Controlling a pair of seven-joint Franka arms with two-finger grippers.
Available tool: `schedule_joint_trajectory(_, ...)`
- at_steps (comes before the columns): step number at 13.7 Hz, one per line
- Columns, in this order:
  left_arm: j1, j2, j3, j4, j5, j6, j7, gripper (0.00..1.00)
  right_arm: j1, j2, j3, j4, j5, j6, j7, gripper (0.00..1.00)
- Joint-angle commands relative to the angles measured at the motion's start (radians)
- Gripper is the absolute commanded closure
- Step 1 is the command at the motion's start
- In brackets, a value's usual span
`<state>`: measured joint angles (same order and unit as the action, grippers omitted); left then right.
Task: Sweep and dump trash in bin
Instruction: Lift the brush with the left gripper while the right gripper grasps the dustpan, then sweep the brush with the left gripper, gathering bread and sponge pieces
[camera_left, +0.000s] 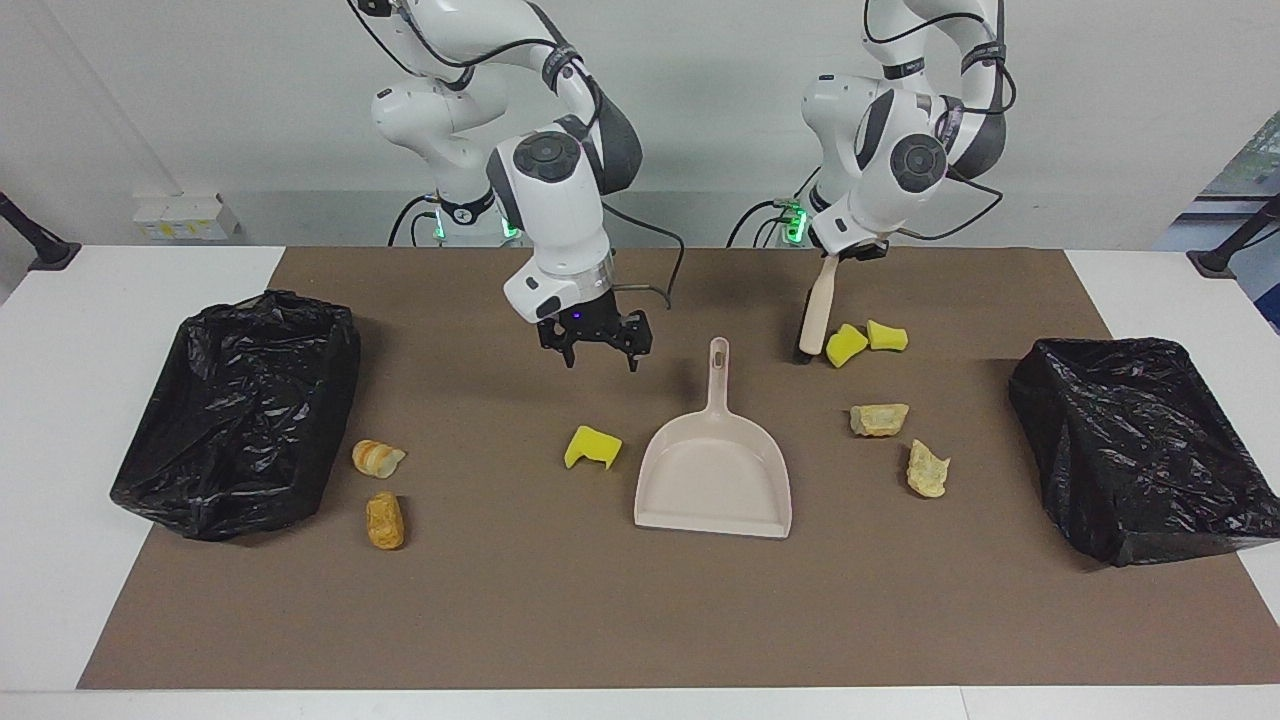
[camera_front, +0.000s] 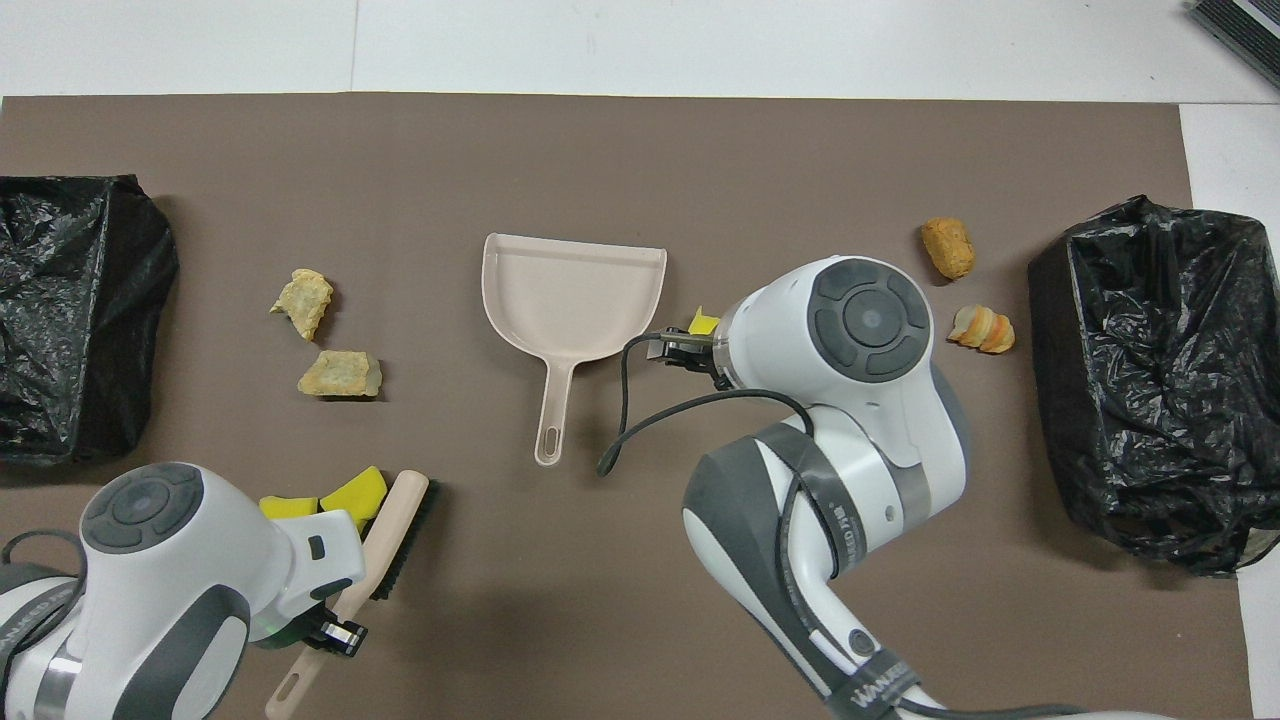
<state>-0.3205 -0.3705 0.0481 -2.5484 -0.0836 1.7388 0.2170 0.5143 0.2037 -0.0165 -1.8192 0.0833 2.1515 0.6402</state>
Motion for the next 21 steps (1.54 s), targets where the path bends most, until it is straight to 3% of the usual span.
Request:
schedule_joint_trajectory(1, 0.133, -0.01, 0.001, -0.023, -0.002, 0.082, 0.215, 1.0, 0.033, 0.054, -0.007, 0.079, -0.037, 0.007, 0.067, 0.0)
schedule_joint_trajectory(5, 0.167, 0.134, 0.004, 0.066, -0.002, 0.263, 0.283, 1.0, 0.108, 0.134, -0.007, 0.155, -0.1, 0.005, 0.121, 0.0)
schedule_joint_trajectory(8, 0.167, 0.266, 0.006, 0.308, -0.002, 0.167, 0.282, 1.0, 0.159, 0.252, -0.008, 0.26, -0.166, 0.007, 0.145, 0.0)
schedule_joint_trajectory(10, 0.199, 0.278, 0.006, 0.429, -0.002, 0.099, 0.286, 1.0, 0.164, 0.301, -0.003, 0.305, -0.221, 0.013, 0.141, 0.0)
schedule_joint_trajectory(14, 0.259, 0.378, 0.006, 0.559, 0.017, 0.129, 0.35, 1.0, 0.205, 0.304, 0.007, 0.313, -0.217, 0.005, 0.139, 0.0)
schedule_joint_trajectory(17, 0.302, 0.504, 0.006, 0.684, 0.056, 0.218, 0.47, 0.99, 0.27, 0.327, 0.004, 0.31, -0.223, 0.002, 0.148, 0.0)
schedule_joint_trajectory(18, 0.319, 0.545, 0.006, 0.729, 0.058, 0.237, 0.475, 1.0, 0.274, 0.326, 0.006, 0.308, -0.223, 0.007, 0.148, 0.05)
schedule_joint_trajectory(20, 0.34, 0.576, 0.006, 0.744, 0.068, 0.315, 0.526, 1.0, 0.273, 0.326, 0.007, 0.301, -0.226, 0.021, 0.147, 0.28)
schedule_joint_trajectory(21, 0.345, 0.587, 0.006, 0.743, 0.074, 0.356, 0.607, 1.0, 0.274, 0.324, 0.007, 0.293, -0.224, 0.013, 0.144, 0.29)
